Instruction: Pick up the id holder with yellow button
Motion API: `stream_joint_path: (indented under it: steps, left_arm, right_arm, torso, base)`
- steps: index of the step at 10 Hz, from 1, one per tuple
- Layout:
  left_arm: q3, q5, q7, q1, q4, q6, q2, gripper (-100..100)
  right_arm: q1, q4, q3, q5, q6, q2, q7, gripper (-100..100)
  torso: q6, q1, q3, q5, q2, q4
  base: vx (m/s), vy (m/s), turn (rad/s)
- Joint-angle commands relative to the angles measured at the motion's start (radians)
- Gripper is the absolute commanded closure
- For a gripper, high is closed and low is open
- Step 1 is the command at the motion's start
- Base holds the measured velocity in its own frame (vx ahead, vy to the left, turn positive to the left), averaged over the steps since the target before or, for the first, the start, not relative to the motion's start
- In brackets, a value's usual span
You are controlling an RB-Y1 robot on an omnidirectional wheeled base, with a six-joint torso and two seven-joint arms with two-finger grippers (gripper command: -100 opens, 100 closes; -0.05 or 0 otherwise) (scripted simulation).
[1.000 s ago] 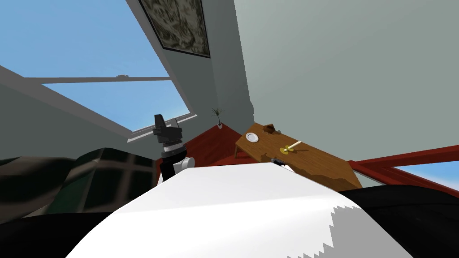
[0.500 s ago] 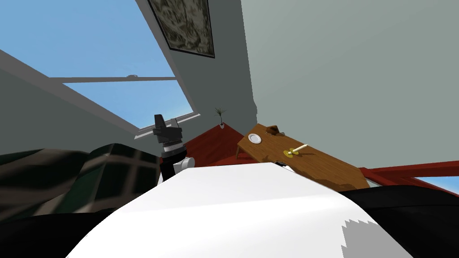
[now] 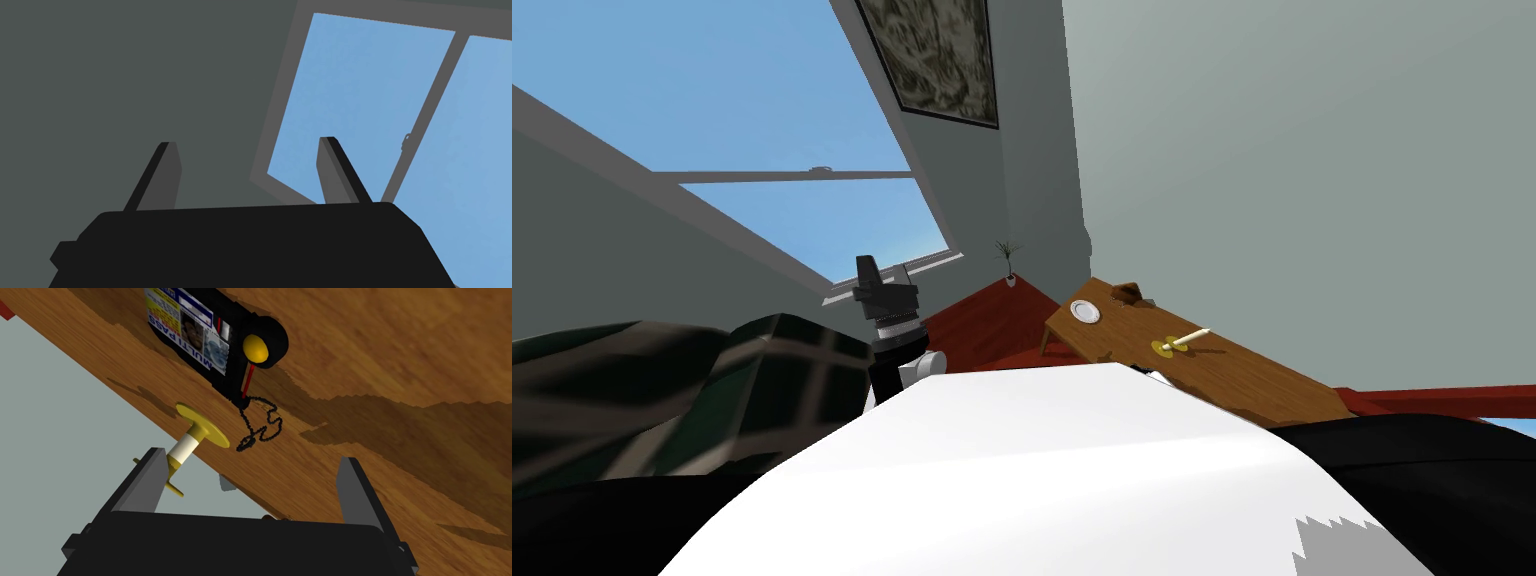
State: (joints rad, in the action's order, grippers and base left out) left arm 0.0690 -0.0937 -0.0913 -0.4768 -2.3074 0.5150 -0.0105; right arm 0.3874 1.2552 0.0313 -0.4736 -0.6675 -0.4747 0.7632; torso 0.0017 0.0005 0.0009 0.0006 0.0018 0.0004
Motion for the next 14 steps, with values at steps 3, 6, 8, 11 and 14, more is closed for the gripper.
stream_joint_path:
  steps: [3, 6, 8, 11, 14]
  left_arm:
    - [0.000, 0.000, 0.000, 0.000, 0.000, 0.000, 0.000, 0]
    - [0.000, 0.000, 0.000, 0.000, 0.000, 0.000, 0.000, 0]
    - [0.000, 0.000, 0.000, 0.000, 0.000, 0.000, 0.000, 0]
    - [0.000, 0.000, 0.000, 0.000, 0.000, 0.000, 0.000, 0]
    - [0.000, 0.000, 0.000, 0.000, 0.000, 0.000, 0.000, 0]
  right_arm:
    - [-0.039, -0.079, 0.001, -0.035, 0.027, 0.011, -0.036, -100]
    - [-0.053, -0.109, 0.001, -0.048, 0.037, 0.014, -0.048, -100]
    - [-0.054, -0.112, 0.001, -0.050, 0.039, 0.015, -0.051, 100]
    - [-0.054, -0.112, 0.003, -0.050, 0.038, 0.013, -0.051, 100]
    - [-0.032, -0.066, 0.001, -0.029, 0.022, 0.009, -0.030, 100]
  torso:
    - [0.000, -0.003, 0.000, -0.001, 0.000, 0.000]
    - [0.000, -0.003, 0.000, -0.001, 0.000, 0.000]
    - [0.000, -0.001, 0.000, 0.000, 0.000, 0.000]
    - [-0.001, -0.001, -0.001, -0.002, -0.001, 0.000]
    - [-0.001, 0.001, -0.001, -0.002, -0.001, -0.001]
  base:
    - [-0.005, -0.034, 0.039]
    - [-0.004, -0.029, 0.026]
    - [0.000, -0.003, -0.005]
    - [0.000, 0.000, 0.000]
    - [0.004, 0.022, -0.023]
